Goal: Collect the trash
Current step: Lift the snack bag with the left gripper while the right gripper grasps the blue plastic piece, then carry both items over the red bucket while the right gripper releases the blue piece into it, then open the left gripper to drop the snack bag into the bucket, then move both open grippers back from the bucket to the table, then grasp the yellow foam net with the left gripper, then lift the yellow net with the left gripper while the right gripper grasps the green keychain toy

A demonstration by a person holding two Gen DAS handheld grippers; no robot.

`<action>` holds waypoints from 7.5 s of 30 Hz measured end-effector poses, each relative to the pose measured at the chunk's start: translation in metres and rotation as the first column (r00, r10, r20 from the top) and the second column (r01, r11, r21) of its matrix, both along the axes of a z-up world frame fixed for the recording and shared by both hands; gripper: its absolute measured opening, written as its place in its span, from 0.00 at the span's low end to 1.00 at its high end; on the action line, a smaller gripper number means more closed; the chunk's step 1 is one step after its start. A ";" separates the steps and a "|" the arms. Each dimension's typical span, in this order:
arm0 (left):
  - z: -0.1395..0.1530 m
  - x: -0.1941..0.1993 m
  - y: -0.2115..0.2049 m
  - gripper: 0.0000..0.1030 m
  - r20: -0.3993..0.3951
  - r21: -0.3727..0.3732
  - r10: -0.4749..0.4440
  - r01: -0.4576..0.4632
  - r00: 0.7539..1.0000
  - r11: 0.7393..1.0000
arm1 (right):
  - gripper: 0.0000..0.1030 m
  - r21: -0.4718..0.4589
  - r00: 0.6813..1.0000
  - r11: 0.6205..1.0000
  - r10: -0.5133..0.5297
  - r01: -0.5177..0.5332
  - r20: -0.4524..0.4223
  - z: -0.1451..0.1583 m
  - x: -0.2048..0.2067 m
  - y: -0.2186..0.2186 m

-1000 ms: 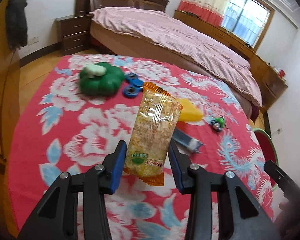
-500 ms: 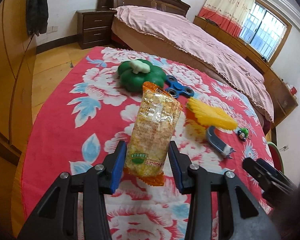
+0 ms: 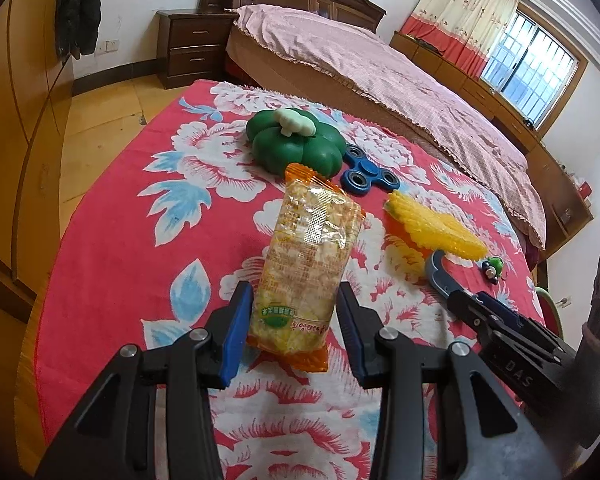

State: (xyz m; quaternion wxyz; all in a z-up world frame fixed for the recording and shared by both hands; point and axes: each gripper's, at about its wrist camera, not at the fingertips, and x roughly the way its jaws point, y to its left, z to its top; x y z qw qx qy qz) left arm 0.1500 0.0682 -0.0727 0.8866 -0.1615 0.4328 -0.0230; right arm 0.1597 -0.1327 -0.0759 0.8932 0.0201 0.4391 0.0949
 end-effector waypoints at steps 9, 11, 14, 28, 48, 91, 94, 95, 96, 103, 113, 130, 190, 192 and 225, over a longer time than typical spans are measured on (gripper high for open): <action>0.006 -0.006 -0.006 0.42 0.011 0.000 -0.017 0.017 1.000 1.000 | 0.24 0.024 1.000 1.000 0.013 -0.013 -0.008 0.000 -0.012 -0.003; 0.008 -0.008 -0.008 0.42 0.014 -0.001 -0.023 0.023 1.000 1.000 | 0.24 0.037 1.000 0.999 0.012 -0.011 -0.014 0.001 -0.017 -0.006; 0.011 -0.011 -0.011 0.41 0.019 0.001 -0.032 0.032 0.999 0.999 | 0.24 0.061 1.000 0.998 0.007 -0.006 -0.019 0.003 -0.027 -0.010; 0.028 -0.029 -0.037 0.41 0.045 -0.002 -0.098 0.098 0.994 0.995 | 0.24 0.134 0.995 0.986 -0.098 0.097 -0.004 0.024 -0.082 -0.060; 0.048 -0.051 -0.109 0.41 0.052 0.002 -0.275 0.275 0.960 0.961 | 0.24 0.204 0.944 0.929 -0.325 0.308 0.059 0.050 -0.134 -0.147; 0.043 -0.025 -0.329 0.41 -0.015 0.037 -0.660 0.660 0.752 0.751 | 0.27 0.271 0.747 0.718 -0.665 0.641 -0.007 0.017 -0.165 -0.317; 0.040 -0.024 -0.341 0.41 -0.024 0.043 -0.675 0.675 0.737 0.736 | 0.32 0.269 0.742 0.713 -0.671 0.647 -0.005 0.017 -0.167 -0.322; 0.039 -0.023 -0.346 0.41 -0.026 0.045 -0.680 0.680 0.733 0.731 | 0.33 0.269 0.740 0.712 -0.672 0.648 -0.005 0.016 -0.167 -0.323; 0.038 -0.022 -0.349 0.41 -0.028 0.047 -0.685 0.685 0.728 0.727 | 0.34 0.270 0.737 0.709 -0.676 0.652 -0.004 0.016 -0.168 -0.325; 0.035 -0.019 -0.378 0.41 -0.025 0.063 -0.722 0.722 0.692 0.689 | 0.38 0.284 0.716 0.685 -0.698 0.671 -0.004 0.016 -0.176 -0.336; 0.040 -0.021 -0.390 0.43 -0.010 0.074 -0.731 0.730 0.682 0.680 | 0.46 0.295 0.704 0.671 -0.711 0.681 -0.008 0.014 -0.182 -0.344; 0.050 -0.017 -0.327 0.43 0.008 0.050 -0.620 0.619 0.785 0.784 | 0.63 0.310 0.735 0.703 -0.678 0.640 0.018 0.028 -0.181 -0.319; -0.002 0.061 -0.109 0.29 -0.077 0.028 -0.213 0.215 0.974 0.976 | 0.70 0.187 0.882 0.866 -0.472 0.464 -0.003 0.035 -0.109 -0.191; -0.002 0.061 -0.110 0.20 -0.064 -0.003 -0.233 0.233 0.970 0.972 | 0.70 0.181 0.884 0.869 -0.467 0.460 -0.005 0.034 -0.107 -0.189; 0.012 0.056 -0.038 0.10 0.102 -0.090 -0.053 0.062 0.993 0.994 | 0.70 0.059 0.947 0.945 -0.321 0.322 -0.021 0.012 0.022 -0.074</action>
